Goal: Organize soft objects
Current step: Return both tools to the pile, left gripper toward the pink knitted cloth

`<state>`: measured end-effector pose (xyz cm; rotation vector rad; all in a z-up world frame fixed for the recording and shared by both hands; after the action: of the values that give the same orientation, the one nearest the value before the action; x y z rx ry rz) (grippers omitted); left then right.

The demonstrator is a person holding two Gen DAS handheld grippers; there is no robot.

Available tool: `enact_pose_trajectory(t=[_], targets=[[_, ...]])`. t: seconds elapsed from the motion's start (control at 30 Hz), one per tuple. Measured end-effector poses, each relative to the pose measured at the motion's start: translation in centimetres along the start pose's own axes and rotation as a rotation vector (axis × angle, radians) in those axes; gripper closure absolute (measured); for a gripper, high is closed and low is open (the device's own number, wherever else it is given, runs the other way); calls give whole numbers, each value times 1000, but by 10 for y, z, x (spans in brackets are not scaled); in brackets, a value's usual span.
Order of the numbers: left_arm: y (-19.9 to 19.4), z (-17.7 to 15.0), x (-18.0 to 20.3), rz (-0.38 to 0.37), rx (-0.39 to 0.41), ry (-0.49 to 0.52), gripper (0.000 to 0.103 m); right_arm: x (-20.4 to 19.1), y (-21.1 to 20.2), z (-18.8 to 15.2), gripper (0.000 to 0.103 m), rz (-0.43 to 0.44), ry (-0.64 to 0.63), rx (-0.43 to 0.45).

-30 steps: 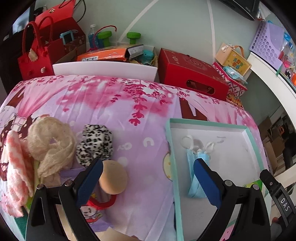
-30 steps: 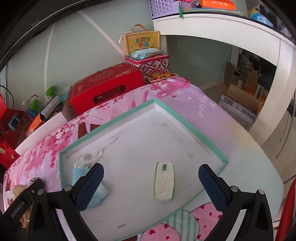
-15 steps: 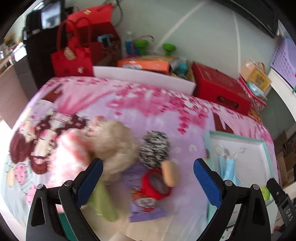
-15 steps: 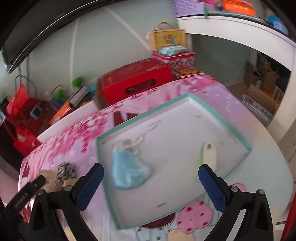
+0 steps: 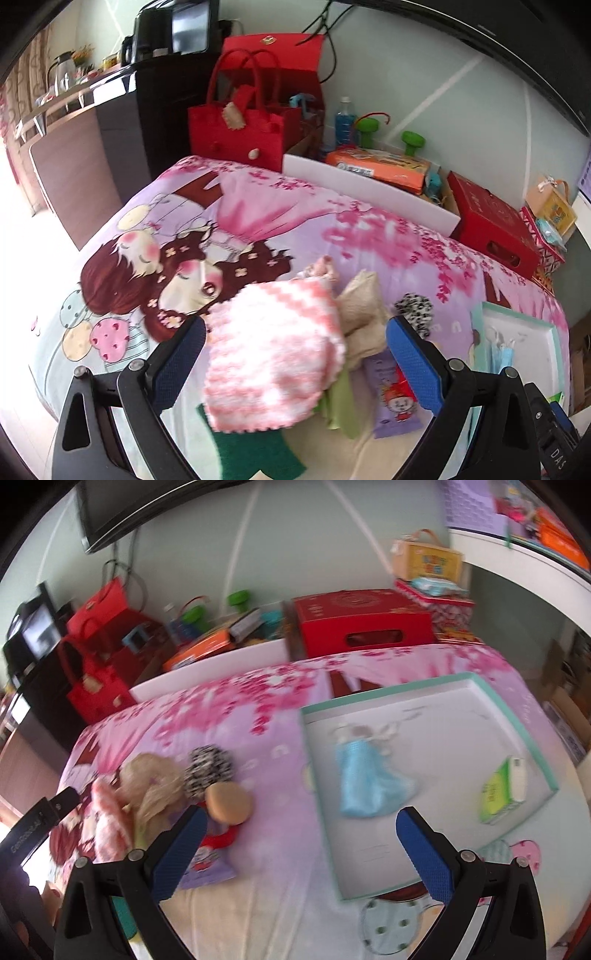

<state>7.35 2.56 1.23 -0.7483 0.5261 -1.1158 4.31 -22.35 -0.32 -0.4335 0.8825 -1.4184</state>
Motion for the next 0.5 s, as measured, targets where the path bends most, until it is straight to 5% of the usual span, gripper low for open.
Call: enact_pose_trajectory(t=[0.5], targets=[[17, -16, -41, -8, -58, -73, 5, -51, 37, -27, 0, 83, -87, -129]])
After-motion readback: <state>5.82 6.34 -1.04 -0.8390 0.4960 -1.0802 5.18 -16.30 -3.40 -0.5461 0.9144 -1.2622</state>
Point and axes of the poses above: each gripper's, at about its wrist camera, not at the fingertips, and y roughly the way its jaws point, x to its right, z to its top, the point moved 5 cm from there along y, roughly the way its jaws point, and after that the axes turned 9 degrees about z, right-handed, at the moved point
